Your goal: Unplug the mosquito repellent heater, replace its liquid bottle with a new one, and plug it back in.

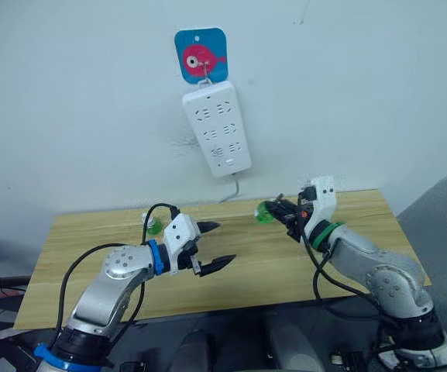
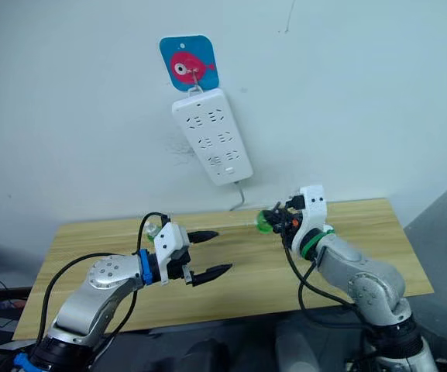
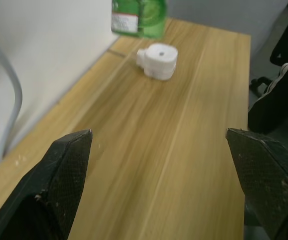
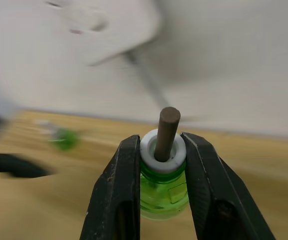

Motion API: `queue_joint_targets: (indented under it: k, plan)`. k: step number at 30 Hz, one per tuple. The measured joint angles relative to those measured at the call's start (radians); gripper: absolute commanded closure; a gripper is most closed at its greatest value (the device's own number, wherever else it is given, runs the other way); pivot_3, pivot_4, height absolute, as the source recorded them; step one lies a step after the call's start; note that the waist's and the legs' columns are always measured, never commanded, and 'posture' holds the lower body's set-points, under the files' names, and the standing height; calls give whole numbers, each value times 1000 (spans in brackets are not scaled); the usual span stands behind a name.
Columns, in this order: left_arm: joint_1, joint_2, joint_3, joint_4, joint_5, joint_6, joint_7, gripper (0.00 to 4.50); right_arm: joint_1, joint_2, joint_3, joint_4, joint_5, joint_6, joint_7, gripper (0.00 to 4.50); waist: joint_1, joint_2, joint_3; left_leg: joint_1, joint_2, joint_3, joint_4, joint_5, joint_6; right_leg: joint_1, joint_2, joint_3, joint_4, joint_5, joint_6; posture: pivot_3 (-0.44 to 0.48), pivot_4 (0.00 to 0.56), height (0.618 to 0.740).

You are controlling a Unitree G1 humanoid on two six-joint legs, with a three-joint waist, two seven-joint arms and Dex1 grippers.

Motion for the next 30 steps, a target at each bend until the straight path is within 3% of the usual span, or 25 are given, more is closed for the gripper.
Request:
queue_joint_targets:
  k: [6,12,16,22,27,30]
  plan:
    - [7,-25,-9,-93,0,63,57,0,-94,109,76,538,-350,-342,73,3656,3,-2,17,0,0,-1,-1,0,0,-1,-5,2,1,4,-6,-85,228,740]
    - [43,-59,-6,-158,0,74,122,0,-169,187,21,848,-451,-523,121,3656,10,-1,23,-2,0,-3,-2,0,0,-2,-7,0,3,4,-7,-54,231,740]
    - [66,-61,-5,-184,1,67,145,0,-181,221,-32,892,-468,-570,157,2266,18,-1,23,-2,0,-4,-3,0,0,-2,-7,0,3,4,-7,-51,232,740]
    - [111,-67,5,-181,15,5,165,0,-113,237,-105,794,-466,-565,172,47,30,0,24,-2,-1,-4,-2,0,0,-2,-8,0,3,4,-7,-69,227,740]
    - [214,-108,67,-132,54,-66,252,0,31,194,-113,427,-461,-466,234,47,30,1,24,-2,0,-5,-3,0,0,-2,-9,-2,3,4,-7,-73,234,740]
    - [279,-171,141,-70,66,-89,352,0,130,83,-36,175,-464,-363,354,47,30,3,26,-2,0,-6,-3,0,0,-1,-9,-3,2,4,-6,-76,240,740]
